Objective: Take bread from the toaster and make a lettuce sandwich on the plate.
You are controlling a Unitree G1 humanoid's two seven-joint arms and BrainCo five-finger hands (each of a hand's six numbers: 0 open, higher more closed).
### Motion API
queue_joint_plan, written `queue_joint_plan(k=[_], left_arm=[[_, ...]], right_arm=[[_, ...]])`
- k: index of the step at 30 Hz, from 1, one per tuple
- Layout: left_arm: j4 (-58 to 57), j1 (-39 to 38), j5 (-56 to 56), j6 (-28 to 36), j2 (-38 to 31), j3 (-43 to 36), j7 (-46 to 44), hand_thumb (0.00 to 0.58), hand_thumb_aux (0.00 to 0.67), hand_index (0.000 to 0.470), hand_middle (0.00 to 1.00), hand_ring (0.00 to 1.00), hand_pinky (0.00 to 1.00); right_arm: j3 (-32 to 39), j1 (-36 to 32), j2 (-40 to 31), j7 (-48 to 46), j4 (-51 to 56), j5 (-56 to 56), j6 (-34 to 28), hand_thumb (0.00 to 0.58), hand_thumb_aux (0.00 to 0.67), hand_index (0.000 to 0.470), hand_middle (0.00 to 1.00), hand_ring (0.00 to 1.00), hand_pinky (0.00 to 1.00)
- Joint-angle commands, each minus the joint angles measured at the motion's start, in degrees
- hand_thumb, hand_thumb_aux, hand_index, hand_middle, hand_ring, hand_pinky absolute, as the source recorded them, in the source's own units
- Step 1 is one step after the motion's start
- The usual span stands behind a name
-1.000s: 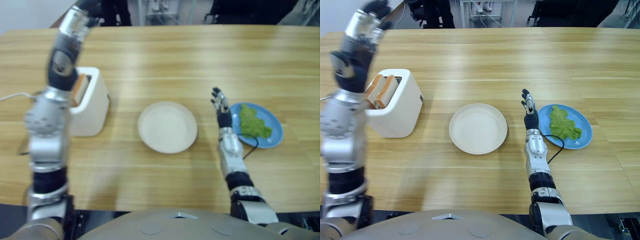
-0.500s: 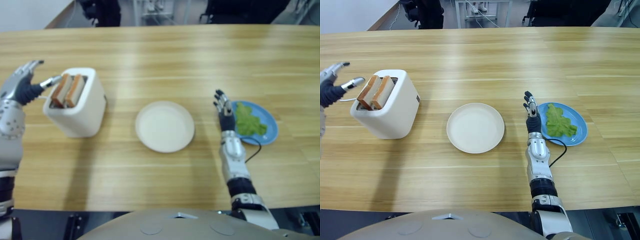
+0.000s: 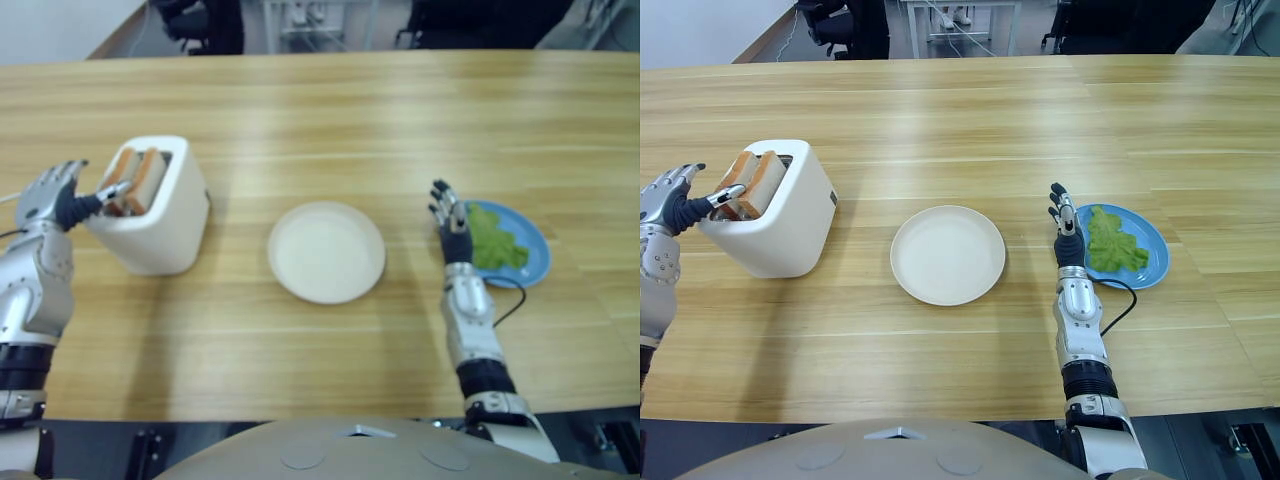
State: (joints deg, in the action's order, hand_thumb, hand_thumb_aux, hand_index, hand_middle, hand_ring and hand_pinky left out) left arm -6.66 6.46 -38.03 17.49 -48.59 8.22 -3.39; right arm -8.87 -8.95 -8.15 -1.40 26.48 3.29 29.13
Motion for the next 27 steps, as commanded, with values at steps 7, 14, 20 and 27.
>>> queue_joint_plan(k=[7,14,20,27], left_arm=[[-2.89,-0.95,-2.30,4.41,-1.01,-1.64,-0.33,0.000,0.000,0.000,0.00,0.00,0.00],[-3.79,-0.98,-2.72,5.55,-1.41,-2.13,-0.23,0.000,0.000,0.000,0.00,0.00,0.00],[-2.80,-0.76,-4.64,6.09,-1.72,-3.57,0.49,0.000,0.000,0.000,0.00,0.00,0.00],[-1.14,1.01,-6.79,6.07,0.52,-7.16,1.33,0.000,0.000,0.000,0.00,0.00,0.00]], right_arm=[[-0.07,1.29,-0.17,-0.36,-1.30,-0.14,-1.52,0.000,0.000,0.000,0.00,0.00,0.00],[0.16,1.32,0.02,-0.45,-1.62,-0.24,-1.83,0.000,0.000,0.000,0.00,0.00,0.00],[0.31,1.25,0.11,-0.58,-1.60,-0.36,-1.93,0.000,0.000,0.000,0.00,0.00,0.00],[0.38,1.19,0.23,-0.58,-1.33,-0.47,-1.98,0.000,0.000,0.000,0.00,0.00,0.00]])
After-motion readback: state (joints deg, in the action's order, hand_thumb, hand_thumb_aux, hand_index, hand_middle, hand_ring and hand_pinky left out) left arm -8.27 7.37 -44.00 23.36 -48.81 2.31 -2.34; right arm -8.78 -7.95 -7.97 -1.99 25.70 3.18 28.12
